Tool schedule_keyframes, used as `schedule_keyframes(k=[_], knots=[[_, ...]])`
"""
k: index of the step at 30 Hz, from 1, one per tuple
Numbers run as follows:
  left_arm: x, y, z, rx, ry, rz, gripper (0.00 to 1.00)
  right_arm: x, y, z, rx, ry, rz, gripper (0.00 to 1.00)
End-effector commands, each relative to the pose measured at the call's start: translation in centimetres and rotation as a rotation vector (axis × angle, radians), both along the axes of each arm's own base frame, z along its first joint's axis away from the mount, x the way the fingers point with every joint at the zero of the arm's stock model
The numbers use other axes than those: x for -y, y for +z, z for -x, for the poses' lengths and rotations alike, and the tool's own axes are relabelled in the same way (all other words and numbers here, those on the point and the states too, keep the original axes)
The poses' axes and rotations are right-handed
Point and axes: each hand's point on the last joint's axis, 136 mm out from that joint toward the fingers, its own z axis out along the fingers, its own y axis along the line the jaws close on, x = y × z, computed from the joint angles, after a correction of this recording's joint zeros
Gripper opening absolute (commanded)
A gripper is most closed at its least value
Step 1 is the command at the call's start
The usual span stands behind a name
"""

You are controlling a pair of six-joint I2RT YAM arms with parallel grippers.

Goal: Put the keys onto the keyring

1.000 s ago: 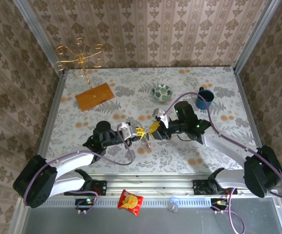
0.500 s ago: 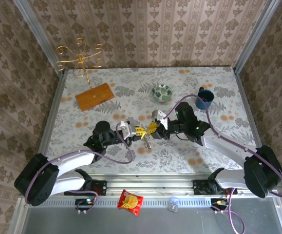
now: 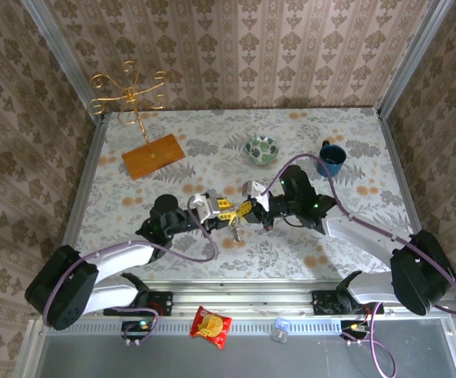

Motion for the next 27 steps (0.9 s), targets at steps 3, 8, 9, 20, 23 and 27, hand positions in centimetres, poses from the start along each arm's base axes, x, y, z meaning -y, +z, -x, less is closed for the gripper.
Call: schedule_keyframes(k=[3, 8, 9, 20, 23, 27], knots=[[-0.3, -0.6, -0.6, 0.018, 0.018, -0.115, 0.24, -0.1, 0.8, -0.2, 0.092, 0.028, 0.107, 0.00], [-0.6, -0.8, -0.6, 0.040, 0.014, -0.160, 0.18, -0.1, 0.2, 0.1, 0.127, 0.071, 0.239, 0.00], [-0.6, -0.7, -0.6, 0.042, 0.012, -0.163, 0.18, -0.2, 0.1, 0.1, 0.139, 0.079, 0.267, 0.00], [0.0, 0.7, -0.2, 0.043, -0.033, -0.133, 0.16, -1.2, -0.2, 0.1, 0.197, 0.133, 0.386, 0.00], [0.0, 0.8, -0.1, 0.043, -0.044, -0.130, 0.00, -1.2, -0.2, 0.2, 0.192, 0.138, 0.394, 0.00], [-0.1, 1.2, 0.1, 0.045, -0.042, -0.107, 0.00, -0.7, 1.2, -0.6, 0.159, 0.057, 0.288, 0.15]])
